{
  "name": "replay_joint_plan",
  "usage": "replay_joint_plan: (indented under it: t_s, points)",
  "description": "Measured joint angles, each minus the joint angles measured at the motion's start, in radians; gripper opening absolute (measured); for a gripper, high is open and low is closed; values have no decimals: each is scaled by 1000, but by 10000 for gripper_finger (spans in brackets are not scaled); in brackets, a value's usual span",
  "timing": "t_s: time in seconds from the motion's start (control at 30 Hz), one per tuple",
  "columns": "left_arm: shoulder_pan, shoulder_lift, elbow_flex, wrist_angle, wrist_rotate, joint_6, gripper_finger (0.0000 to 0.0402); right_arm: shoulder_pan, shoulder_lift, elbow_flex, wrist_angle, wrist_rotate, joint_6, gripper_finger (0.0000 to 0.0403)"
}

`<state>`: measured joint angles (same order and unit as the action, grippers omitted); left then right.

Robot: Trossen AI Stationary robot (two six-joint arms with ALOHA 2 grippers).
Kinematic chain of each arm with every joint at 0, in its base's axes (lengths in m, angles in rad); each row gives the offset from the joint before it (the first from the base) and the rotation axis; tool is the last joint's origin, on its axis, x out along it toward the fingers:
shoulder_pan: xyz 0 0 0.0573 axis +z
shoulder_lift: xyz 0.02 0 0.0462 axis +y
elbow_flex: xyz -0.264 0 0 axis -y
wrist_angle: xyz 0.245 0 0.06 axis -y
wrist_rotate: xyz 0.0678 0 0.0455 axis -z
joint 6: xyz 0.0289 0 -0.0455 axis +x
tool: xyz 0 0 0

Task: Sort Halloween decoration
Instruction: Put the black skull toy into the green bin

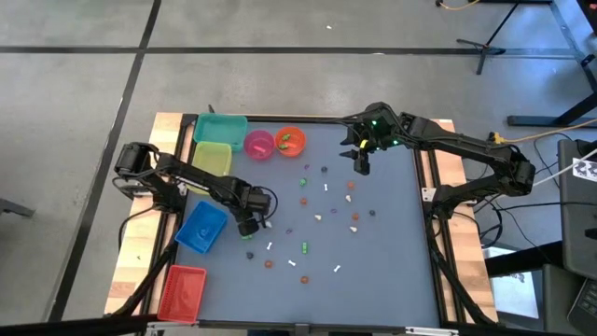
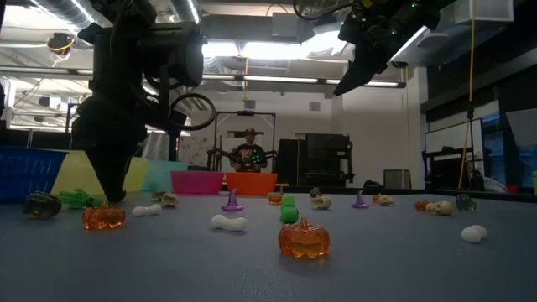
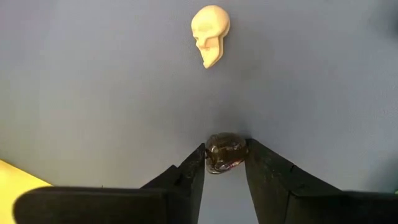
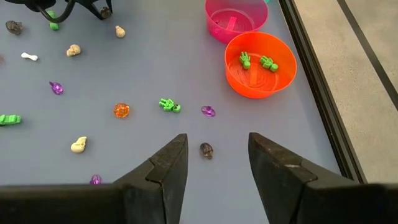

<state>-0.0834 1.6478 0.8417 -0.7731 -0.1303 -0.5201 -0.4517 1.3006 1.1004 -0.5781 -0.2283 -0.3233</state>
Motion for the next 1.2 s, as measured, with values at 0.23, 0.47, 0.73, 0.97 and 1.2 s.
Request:
replay_joint_plan:
  t_s: [0.23,0.47,0.73,0.97,1.2]
  points:
    - [0,1,0,0,-1,-1,91,0,0,0,0,0,0,168]
    - [0,1,0,0,-2,-2,91,0,0,0,0,0,0,168]
    - [0,1,0,0,-2,-2,91,0,0,0,0,0,0,168]
    - [0,1,0,-1,-3,-3,82,0,0,0,0,0,0,168]
    - [1,1,0,-2,-6,-3,65,0,0,0,0,0,0,168]
